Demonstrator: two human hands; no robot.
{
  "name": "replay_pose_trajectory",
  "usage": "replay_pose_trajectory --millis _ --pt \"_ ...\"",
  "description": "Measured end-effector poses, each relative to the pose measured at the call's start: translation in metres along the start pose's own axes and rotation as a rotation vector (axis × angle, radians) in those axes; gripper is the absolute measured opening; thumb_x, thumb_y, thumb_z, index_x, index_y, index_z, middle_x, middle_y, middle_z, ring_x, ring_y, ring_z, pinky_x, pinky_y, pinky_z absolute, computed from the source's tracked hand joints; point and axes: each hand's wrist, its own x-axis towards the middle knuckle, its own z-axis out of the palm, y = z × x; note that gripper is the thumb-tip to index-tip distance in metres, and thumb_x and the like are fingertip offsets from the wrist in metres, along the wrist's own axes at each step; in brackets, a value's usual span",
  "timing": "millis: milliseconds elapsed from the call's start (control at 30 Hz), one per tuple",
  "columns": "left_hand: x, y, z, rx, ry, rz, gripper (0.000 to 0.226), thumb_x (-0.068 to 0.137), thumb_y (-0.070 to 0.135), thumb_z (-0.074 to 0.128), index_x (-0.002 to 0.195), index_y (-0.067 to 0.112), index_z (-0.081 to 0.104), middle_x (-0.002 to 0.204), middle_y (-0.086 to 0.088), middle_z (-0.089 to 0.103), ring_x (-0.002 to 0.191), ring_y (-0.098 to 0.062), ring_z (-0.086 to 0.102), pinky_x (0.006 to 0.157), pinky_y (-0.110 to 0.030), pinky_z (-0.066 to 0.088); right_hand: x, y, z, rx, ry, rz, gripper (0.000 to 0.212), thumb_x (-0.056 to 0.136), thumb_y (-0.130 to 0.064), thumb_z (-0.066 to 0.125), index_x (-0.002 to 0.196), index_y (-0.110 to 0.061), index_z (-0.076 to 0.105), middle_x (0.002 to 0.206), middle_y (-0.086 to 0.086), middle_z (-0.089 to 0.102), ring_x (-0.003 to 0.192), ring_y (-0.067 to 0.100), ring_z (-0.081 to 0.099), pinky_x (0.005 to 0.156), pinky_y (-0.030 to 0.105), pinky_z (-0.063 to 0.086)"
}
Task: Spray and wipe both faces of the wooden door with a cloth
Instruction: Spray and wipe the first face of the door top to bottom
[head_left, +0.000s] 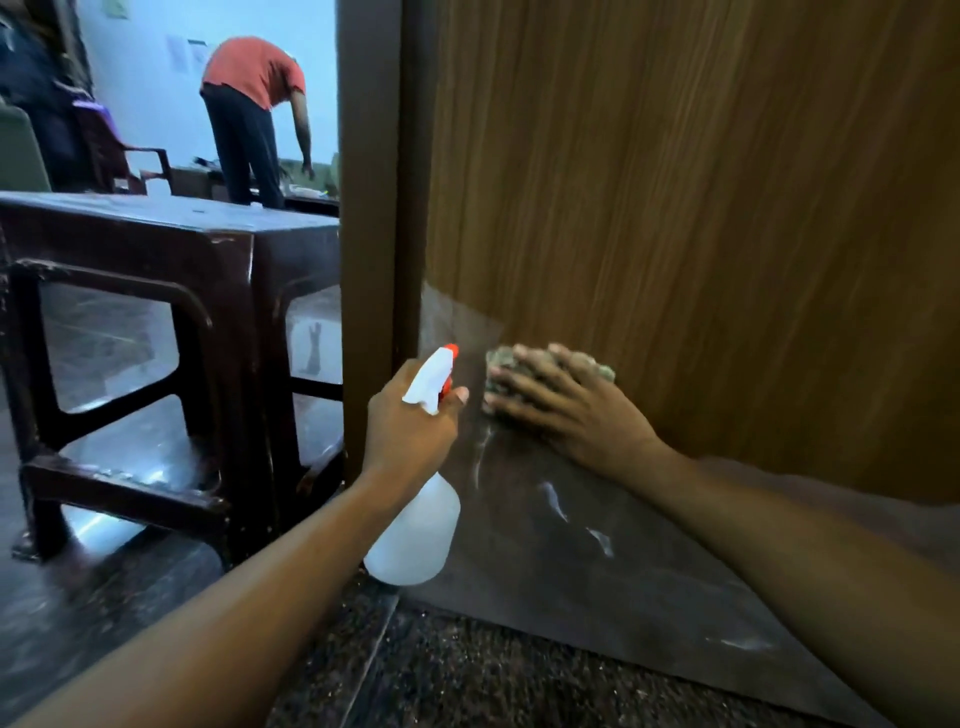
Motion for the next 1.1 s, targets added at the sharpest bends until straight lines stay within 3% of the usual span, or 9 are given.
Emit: replay_pose_trajectory --millis 133,300,367,467,567,733,833,967,1100 --pt "0.005 -0.011 -0.02 0.026 -0.007 0.007 0.031 0.084 0.027 0.067 0.114 0.022 0.058 0.092 0.009 0.062 0.08 -0.008 0.06 0.051 -0.001 0.042 -0.04 0.025 -0.005 -0.109 -0.012 -0.15 0.07 0.099 -0.041 0.042 0.161 -0.028 0.012 0.169 0.005 0.009 0.154 0.034 0.007 0.124 0.053 0.006" --pt "0.023 -0.014 -0.041 -0.002 -0.007 0.009 0.037 0.085 0.028 0.066 0.12 0.026 0.057 0.099 0.01 0.062 0.088 -0.007 0.06 0.053 0.003 0.039 0.027 0.027 -0.022 -0.043 0.15 0.293 0.057 0.106 -0.035 0.043 0.159 -0.029 0.024 0.165 0.009 0.024 0.152 0.036 0.018 0.122 0.056 0.017" --pt "0.027 -0.015 -0.043 -0.003 0.0 0.025 0.035 0.085 0.026 0.066 0.119 0.026 0.058 0.093 0.013 0.06 0.083 -0.002 0.058 0.053 0.004 0.038 0.074 0.007 -0.023 0.011 0.199 0.364 0.056 0.107 -0.035 0.04 0.16 -0.029 0.022 0.166 0.008 0.02 0.153 0.036 0.017 0.122 0.056 0.017" --pt "0.031 -0.023 -0.038 0.003 -0.004 0.033 0.03 0.085 0.027 0.066 0.114 0.027 0.059 0.089 0.02 0.057 0.081 0.004 0.056 0.057 0.001 0.039 0.111 -0.03 -0.01 0.025 0.131 0.28 0.065 0.104 -0.033 0.037 0.162 -0.028 0.007 0.168 0.009 0.01 0.153 0.039 0.008 0.124 0.057 0.01" --pt "0.028 -0.025 -0.038 -0.016 0.016 0.024 0.032 0.085 0.025 0.066 0.116 0.022 0.06 0.094 0.013 0.06 0.084 -0.002 0.058 0.058 0.001 0.039 0.087 -0.075 0.011 -0.03 -0.025 0.027 0.079 0.098 -0.038 0.039 0.159 -0.023 -0.009 0.168 0.014 0.0 0.153 0.044 -0.003 0.123 0.06 0.001" --pt "0.018 -0.018 -0.042 -0.009 -0.007 0.049 0.035 0.085 0.025 0.065 0.12 0.021 0.056 0.099 0.007 0.06 0.085 -0.008 0.057 0.052 0.003 0.038 -0.011 -0.088 0.019 -0.055 -0.084 -0.081 0.088 0.091 -0.04 0.043 0.16 -0.024 -0.01 0.168 0.01 -0.013 0.153 0.039 -0.011 0.123 0.056 -0.007" --pt "0.014 -0.018 -0.047 -0.005 -0.013 0.042 0.039 0.085 0.026 0.065 0.122 0.022 0.054 0.105 0.01 0.058 0.096 -0.01 0.055 0.051 0.003 0.039 -0.036 -0.064 0.016 0.008 -0.078 0.105 0.081 0.097 -0.034 0.044 0.161 -0.027 -0.006 0.168 0.005 -0.013 0.154 0.038 -0.001 0.122 0.056 0.002" --pt "0.013 -0.022 -0.049 -0.021 -0.033 0.011 0.037 0.085 0.027 0.066 0.119 0.023 0.056 0.103 0.009 0.06 0.095 -0.01 0.058 0.055 -0.004 0.043 0.044 -0.044 -0.005 0.099 0.127 0.464 0.058 0.109 -0.034 0.034 0.162 -0.028 0.01 0.168 0.005 0.006 0.153 0.036 0.017 0.122 0.055 0.02" --pt "0.014 -0.028 -0.051 -0.038 -0.028 -0.035 0.033 0.085 0.028 0.065 0.117 0.029 0.057 0.096 0.017 0.06 0.091 -0.001 0.058 0.061 -0.004 0.042 0.121 -0.052 -0.013 0.049 0.128 0.392 0.064 0.105 -0.038 0.034 0.162 -0.029 0.007 0.168 0.006 0.012 0.153 0.036 0.013 0.123 0.054 0.017"
